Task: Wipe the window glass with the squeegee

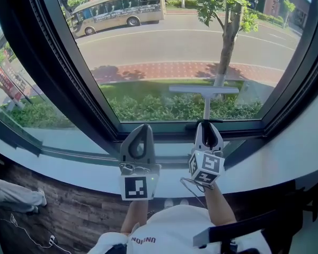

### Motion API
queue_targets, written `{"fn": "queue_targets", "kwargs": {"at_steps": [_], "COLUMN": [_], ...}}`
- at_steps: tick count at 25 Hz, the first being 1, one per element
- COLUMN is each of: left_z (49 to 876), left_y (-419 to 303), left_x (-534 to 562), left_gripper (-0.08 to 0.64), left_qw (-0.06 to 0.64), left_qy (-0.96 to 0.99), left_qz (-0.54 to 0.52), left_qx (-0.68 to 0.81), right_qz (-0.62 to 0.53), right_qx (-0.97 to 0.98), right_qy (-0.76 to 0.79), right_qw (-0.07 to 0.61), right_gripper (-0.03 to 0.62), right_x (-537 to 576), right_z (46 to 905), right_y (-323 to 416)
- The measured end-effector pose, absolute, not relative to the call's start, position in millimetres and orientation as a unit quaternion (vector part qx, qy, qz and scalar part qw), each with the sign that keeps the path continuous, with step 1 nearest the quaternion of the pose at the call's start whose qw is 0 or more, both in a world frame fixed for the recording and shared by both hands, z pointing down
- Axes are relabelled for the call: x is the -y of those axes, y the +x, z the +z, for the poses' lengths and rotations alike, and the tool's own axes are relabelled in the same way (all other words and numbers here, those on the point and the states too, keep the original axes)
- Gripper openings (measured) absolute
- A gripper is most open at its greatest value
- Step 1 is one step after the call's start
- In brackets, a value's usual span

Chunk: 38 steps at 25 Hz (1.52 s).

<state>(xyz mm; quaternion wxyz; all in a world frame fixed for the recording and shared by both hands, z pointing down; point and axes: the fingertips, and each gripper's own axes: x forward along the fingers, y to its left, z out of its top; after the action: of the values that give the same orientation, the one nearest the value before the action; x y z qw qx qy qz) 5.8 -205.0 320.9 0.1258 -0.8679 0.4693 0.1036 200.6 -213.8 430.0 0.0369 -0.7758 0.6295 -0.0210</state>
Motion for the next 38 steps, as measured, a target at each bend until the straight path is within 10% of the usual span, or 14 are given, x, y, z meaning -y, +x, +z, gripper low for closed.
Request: {"fn": "queue_targets", "kwargs": {"at_steps": [38], "left_z": [329.1], "left_y": [13.3], "left_x": [201.6], "left_gripper": [-0.005], "left_qw": [0.124], "left_qy": [-0.871], "left_qz": [0.094], "left_qx": [-0.465], "right_qz": [-0.144], "right_qx": [-0.639], "right_qy": [-0.755], "right_qw": [-0.02], "right_gripper": [0.097], "right_x": [194.2], "right_z": [545.2], "right_y": [198.5]}}
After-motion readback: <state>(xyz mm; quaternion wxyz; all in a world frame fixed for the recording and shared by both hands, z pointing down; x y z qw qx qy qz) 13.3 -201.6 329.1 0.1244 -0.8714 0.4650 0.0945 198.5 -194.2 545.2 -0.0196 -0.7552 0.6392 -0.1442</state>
